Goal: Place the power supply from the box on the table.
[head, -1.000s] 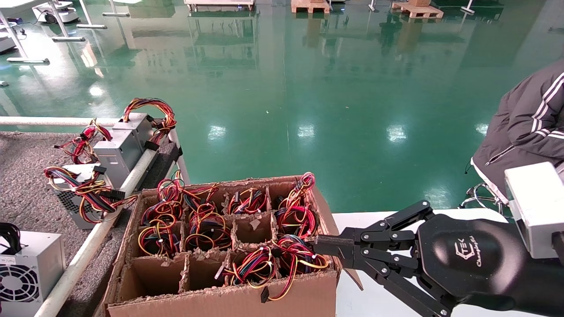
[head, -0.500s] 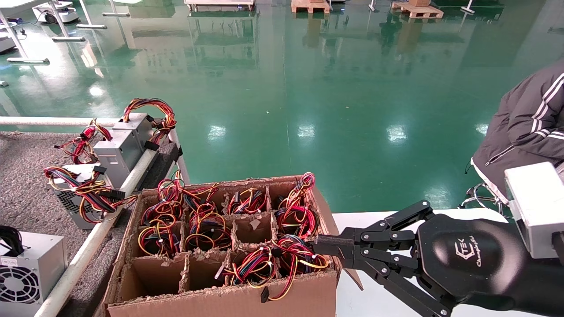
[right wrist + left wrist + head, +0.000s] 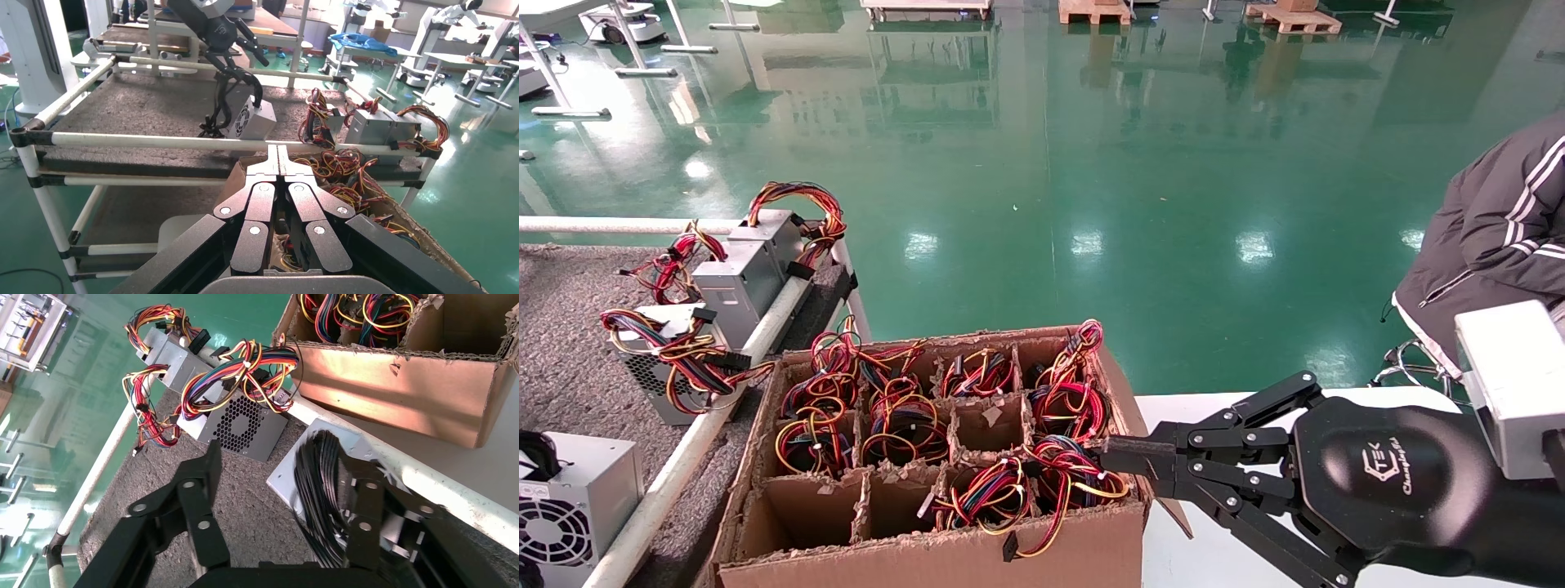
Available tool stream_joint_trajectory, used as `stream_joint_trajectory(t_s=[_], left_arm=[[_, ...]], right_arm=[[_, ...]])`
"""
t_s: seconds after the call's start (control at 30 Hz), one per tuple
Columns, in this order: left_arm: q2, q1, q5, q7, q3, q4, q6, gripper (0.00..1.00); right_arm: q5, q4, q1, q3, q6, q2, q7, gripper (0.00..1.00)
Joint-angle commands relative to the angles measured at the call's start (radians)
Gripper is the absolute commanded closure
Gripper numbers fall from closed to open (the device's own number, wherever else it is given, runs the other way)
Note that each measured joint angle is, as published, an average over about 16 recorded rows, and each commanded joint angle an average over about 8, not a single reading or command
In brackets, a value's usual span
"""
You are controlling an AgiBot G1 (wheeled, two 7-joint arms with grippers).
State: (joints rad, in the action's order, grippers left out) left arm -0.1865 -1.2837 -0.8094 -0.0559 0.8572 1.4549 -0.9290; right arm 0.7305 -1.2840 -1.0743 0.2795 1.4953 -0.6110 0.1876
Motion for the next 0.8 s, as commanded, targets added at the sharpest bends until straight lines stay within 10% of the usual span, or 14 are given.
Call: stream_joint_trajectory(t_s=[0.03, 0.8], left_arm=[[-0.001, -0.001, 0.003, -0.003, 0.003, 0.0, 0.002, 0.0], [-0.013, -0.015, 0.034, -0.032, 0.038, 0.003, 0.025, 0.0]], right_arm=[[0.0, 0.0, 0.0, 0.0, 0.0, 0.0, 0.0, 1.0], [0.0, 0.0, 0.0, 0.0, 0.0, 0.0, 0.0, 1.0]])
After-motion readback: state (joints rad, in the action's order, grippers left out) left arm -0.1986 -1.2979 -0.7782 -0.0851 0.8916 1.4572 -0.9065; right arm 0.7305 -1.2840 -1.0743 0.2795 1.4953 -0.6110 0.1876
